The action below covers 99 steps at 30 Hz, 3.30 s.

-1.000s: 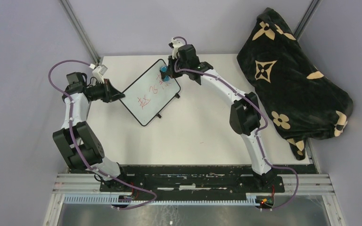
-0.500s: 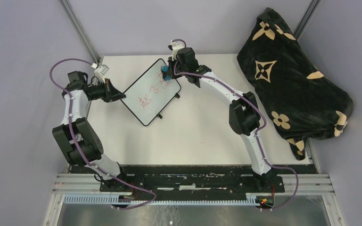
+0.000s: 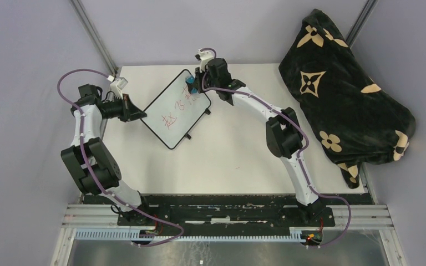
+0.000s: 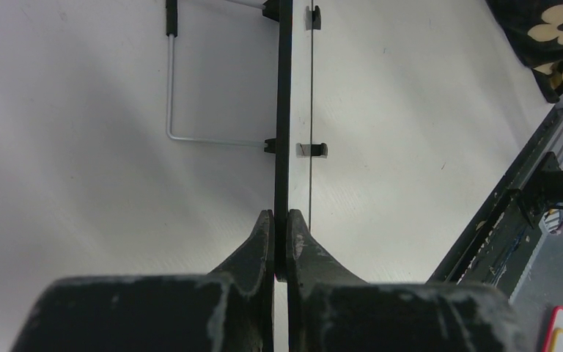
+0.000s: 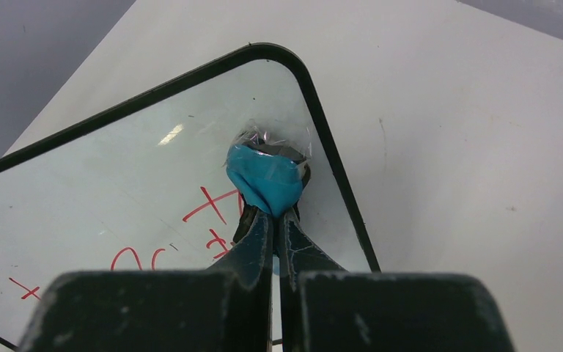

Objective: Erase the whiteboard

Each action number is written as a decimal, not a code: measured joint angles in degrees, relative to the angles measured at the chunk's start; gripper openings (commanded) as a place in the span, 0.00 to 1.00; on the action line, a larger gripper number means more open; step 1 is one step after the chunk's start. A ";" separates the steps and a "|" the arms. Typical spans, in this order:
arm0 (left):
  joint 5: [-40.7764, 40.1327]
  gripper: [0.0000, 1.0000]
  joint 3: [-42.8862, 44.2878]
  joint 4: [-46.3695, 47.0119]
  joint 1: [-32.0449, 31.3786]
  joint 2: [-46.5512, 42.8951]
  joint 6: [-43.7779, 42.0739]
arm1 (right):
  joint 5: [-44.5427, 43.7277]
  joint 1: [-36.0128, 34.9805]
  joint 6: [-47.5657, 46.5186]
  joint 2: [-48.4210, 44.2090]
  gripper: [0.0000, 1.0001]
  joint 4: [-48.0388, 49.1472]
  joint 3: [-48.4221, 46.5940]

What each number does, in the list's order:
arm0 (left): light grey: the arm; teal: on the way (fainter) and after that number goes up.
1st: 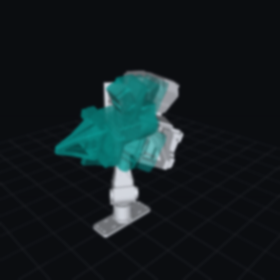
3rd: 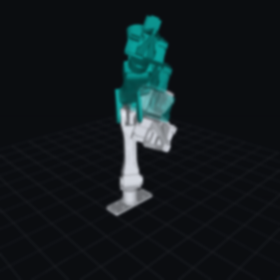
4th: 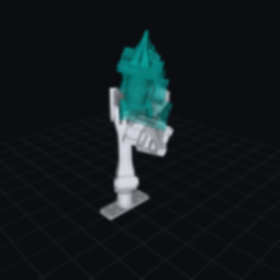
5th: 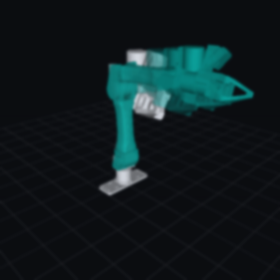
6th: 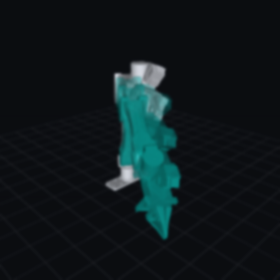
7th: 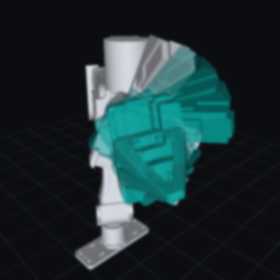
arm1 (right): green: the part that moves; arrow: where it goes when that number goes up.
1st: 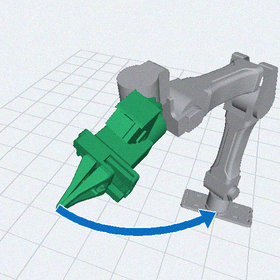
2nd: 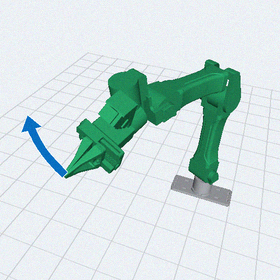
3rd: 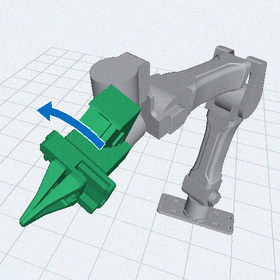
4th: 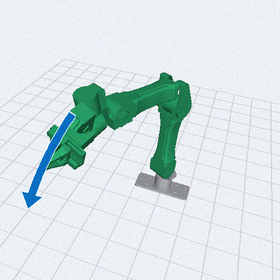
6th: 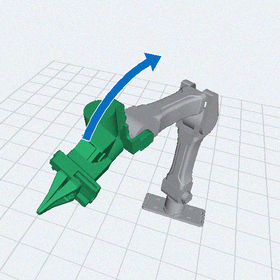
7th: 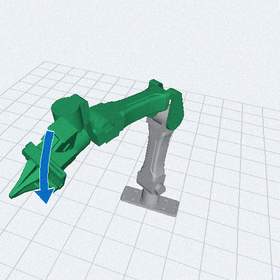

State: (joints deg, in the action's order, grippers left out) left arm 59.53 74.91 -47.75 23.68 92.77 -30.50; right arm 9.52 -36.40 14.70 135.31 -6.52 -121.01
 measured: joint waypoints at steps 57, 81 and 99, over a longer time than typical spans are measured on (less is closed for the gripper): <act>-2.19 0.03 2.89 -6.23 0.24 0.42 -2.80 | 3.04 1.97 -1.51 0.42 0.01 2.91 4.44; -2.82 0.03 2.93 -5.64 0.04 0.42 -2.78 | 3.82 -6.73 -1.36 -1.36 0.00 -1.18 2.56; -2.62 0.03 2.93 -5.25 -0.52 0.42 -2.78 | 4.46 4.37 -1.49 2.25 0.01 -1.22 0.28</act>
State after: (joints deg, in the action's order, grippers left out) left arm 56.90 77.84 -52.99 23.16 93.19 -33.28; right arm 13.98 -32.03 13.21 137.56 -7.75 -120.73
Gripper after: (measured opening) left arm 0.065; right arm 0.023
